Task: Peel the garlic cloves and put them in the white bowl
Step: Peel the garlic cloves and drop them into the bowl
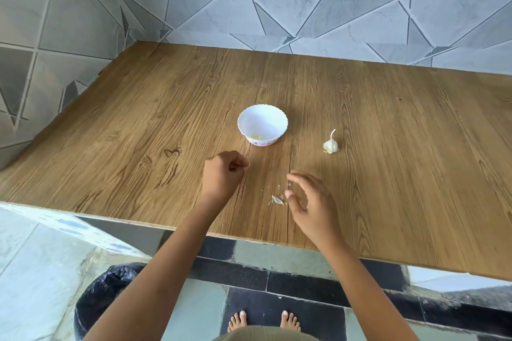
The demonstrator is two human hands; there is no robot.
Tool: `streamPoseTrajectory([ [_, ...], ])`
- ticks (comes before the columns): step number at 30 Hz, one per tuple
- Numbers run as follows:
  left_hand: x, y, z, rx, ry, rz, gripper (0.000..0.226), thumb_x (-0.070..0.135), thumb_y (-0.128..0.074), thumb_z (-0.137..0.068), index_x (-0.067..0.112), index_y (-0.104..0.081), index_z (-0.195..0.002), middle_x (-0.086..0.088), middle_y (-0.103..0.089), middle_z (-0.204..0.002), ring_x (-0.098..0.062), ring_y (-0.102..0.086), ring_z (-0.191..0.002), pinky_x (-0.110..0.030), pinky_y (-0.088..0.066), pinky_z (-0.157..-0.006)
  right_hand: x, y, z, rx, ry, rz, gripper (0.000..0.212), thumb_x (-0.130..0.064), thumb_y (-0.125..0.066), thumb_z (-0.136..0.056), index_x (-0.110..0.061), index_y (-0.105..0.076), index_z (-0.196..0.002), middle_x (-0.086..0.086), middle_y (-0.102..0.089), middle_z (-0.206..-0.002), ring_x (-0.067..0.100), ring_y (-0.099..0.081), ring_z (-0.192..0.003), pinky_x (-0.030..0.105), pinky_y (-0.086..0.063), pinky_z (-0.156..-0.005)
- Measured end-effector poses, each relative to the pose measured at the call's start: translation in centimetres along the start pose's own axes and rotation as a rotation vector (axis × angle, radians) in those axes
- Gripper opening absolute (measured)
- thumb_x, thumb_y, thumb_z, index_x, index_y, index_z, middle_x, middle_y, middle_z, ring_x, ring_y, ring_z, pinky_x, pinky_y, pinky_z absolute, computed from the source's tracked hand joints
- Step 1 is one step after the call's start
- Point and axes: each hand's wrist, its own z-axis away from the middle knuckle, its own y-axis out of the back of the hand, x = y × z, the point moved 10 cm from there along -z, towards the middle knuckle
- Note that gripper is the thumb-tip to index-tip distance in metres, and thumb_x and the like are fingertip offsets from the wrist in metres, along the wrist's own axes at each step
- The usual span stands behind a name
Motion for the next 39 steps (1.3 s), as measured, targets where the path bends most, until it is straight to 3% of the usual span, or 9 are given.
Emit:
streamPoseTrajectory([
  [4, -0.2, -0.4, -0.2, -0.005, -0.102, -0.151, 0.019, -0.009, -0.057, -0.071, 0.003, -0.07, -0.076, -0.01, -0.07, -0.08, -0.027, -0.065, -0.069, -0.035, -0.054, -0.064, -0.1, -0.1, 0.5, 0.007, -0.015, 0.042, 0.028, -0.018, -0.062, -0.083, -0.008, -0.067, -0.109, 0.001, -0.066, -0.112, 0.015, -0.059, -0.105, 0.028, -0.045, -0.091],
  [9, 0.3, -0.6, 0.1, -0.028, -0.19, -0.238, 0.015, -0.002, -0.056, -0.074, 0.002, -0.07, -0.079, -0.013, -0.068, -0.085, -0.033, -0.064, -0.068, -0.042, -0.054, -0.059, 0.9, -0.7, 1.4, -0.045, -0.078, 0.076, 0.029, -0.009, -0.067, -0.084, -0.008, -0.065, -0.113, 0.001, -0.066, -0.112, 0.018, -0.059, -0.106, 0.038, -0.05, -0.09],
  [13, 0.5, -0.1, 0.7, -0.012, -0.168, -0.124, 0.017, -0.005, -0.065, -0.074, 0.007, -0.072, -0.084, -0.004, -0.069, -0.091, -0.019, -0.063, -0.072, -0.029, -0.051, -0.064, 0.9, -0.8, 1.8, -0.056, -0.124, 0.083, 0.03, -0.014, -0.065, -0.087, -0.009, -0.063, -0.116, 0.001, -0.065, -0.114, 0.017, -0.059, -0.106, 0.03, -0.048, -0.091],
  [17, 0.8, -1.0, 1.6, -0.118, -0.074, 0.121, 0.018, -0.005, -0.064, -0.079, 0.009, -0.073, -0.087, 0.005, -0.069, -0.086, -0.002, -0.06, -0.069, -0.005, -0.044, -0.067, 1.0, -0.4, 2.1, -0.057, -0.193, 0.134, 0.035, -0.02, -0.062, -0.09, -0.008, -0.06, -0.123, 0.004, -0.062, -0.12, 0.021, -0.056, -0.112, 0.038, -0.048, -0.096],
  [22, -1.3, -3.0, 2.8, -0.256, 0.201, 0.426, 0.018, 0.007, -0.061, -0.089, 0.021, -0.071, -0.087, 0.003, -0.07, -0.09, -0.006, -0.059, -0.076, -0.02, -0.047, -0.073, 0.6, -0.7, 2.8, -0.146, -0.269, 0.327, 0.05, -0.034, -0.05, -0.095, -0.01, -0.043, -0.139, 0.006, -0.047, -0.142, 0.023, -0.041, -0.132, 0.034, -0.033, -0.107],
  [25, -1.7, -2.8, 3.0, -0.264, 0.203, 0.457, 0.021, 0.006, -0.06, -0.089, 0.024, -0.071, -0.086, 0.007, -0.069, -0.085, -0.002, -0.057, -0.072, -0.022, -0.047, -0.071, 0.5, -2.1, 2.6, -0.264, -0.307, 0.385, 0.06, -0.043, -0.041, -0.097, -0.014, -0.026, -0.148, 0.002, -0.028, -0.153, 0.019, -0.026, -0.141, 0.031, -0.023, -0.113],
  [28, -1.8, -2.4, 3.2, -0.265, 0.199, 0.479, 0.024, 0.004, -0.059, -0.089, 0.024, -0.071, -0.085, 0.012, -0.068, -0.083, 0.003, -0.057, -0.07, -0.024, -0.049, -0.075, -0.1, -3.3, 1.9, -0.298, -0.299, 0.389, 0.063, -0.046, -0.037, -0.098, -0.013, -0.021, -0.149, 0.003, -0.022, -0.156, 0.017, -0.02, -0.143, 0.03, -0.024, -0.112],
  [33, -2.4, -1.5, 3.0, -0.225, 0.215, 0.498, 0.024, 0.002, -0.059, -0.088, 0.023, -0.071, -0.083, 0.012, -0.065, -0.076, -0.002, -0.056, -0.068, -0.023, -0.047, -0.073, -1.9, -5.5, 0.9, -0.327, -0.183, 0.386, 0.057, -0.04, -0.039, -0.099, -0.012, -0.028, -0.147, 0.002, -0.026, -0.154, 0.017, -0.022, -0.142, 0.03, -0.025, -0.112],
  [39, -2.6, -0.6, 2.6, -0.185, 0.208, 0.485, 0.019, 0.006, -0.059, -0.089, 0.02, -0.072, -0.087, 0.004, -0.07, -0.082, -0.01, -0.061, -0.076, -0.037, -0.052, -0.081, -3.1, -4.8, 0.9, -0.236, -0.025, 0.302, 0.035, -0.027, -0.051, -0.096, -0.012, -0.059, -0.126, 0.002, -0.055, -0.134, 0.018, -0.056, -0.119, 0.033, -0.049, -0.093],
])
